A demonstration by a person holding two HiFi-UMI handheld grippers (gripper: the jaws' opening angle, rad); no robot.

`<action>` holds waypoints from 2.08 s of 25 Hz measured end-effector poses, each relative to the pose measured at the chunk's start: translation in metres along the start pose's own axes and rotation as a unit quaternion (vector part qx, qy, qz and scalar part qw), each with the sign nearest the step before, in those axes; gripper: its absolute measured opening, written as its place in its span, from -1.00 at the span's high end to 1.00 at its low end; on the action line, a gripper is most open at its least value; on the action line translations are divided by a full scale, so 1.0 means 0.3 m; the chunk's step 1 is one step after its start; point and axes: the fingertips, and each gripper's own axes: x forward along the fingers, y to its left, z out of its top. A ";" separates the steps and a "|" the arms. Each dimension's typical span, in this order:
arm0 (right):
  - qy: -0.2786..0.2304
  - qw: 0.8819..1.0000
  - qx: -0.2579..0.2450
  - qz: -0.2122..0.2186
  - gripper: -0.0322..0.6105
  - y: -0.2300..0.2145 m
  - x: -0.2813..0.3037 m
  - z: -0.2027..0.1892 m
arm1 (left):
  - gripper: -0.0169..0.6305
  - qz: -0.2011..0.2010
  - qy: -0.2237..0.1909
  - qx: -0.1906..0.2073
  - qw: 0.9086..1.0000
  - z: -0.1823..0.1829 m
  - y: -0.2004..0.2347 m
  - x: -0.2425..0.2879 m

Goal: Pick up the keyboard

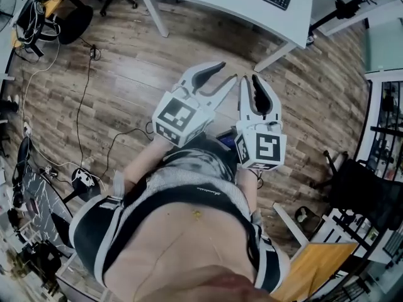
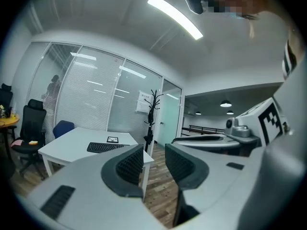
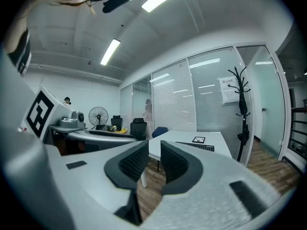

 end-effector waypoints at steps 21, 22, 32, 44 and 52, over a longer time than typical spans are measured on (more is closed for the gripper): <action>-0.002 0.999 0.009 -0.041 0.62 -0.181 0.366 0.042 | 0.58 -0.043 -0.009 0.010 0.999 0.074 0.285 0.312; -0.005 0.999 0.018 -0.040 0.62 -0.191 0.389 0.047 | 0.58 -0.045 -0.007 0.007 0.999 0.083 0.301 0.333; 0.001 0.997 0.052 -0.050 0.61 -0.257 0.541 0.044 | 0.58 -0.073 0.006 -0.019 0.997 0.095 0.421 0.447; 0.013 0.998 0.040 -0.055 0.59 -0.246 0.674 0.044 | 0.58 -0.081 0.002 -0.031 0.996 0.107 0.547 0.481; 0.014 0.998 0.030 -0.062 0.59 -0.221 0.749 0.047 | 0.58 -0.083 0.004 -0.036 0.996 0.106 0.634 0.482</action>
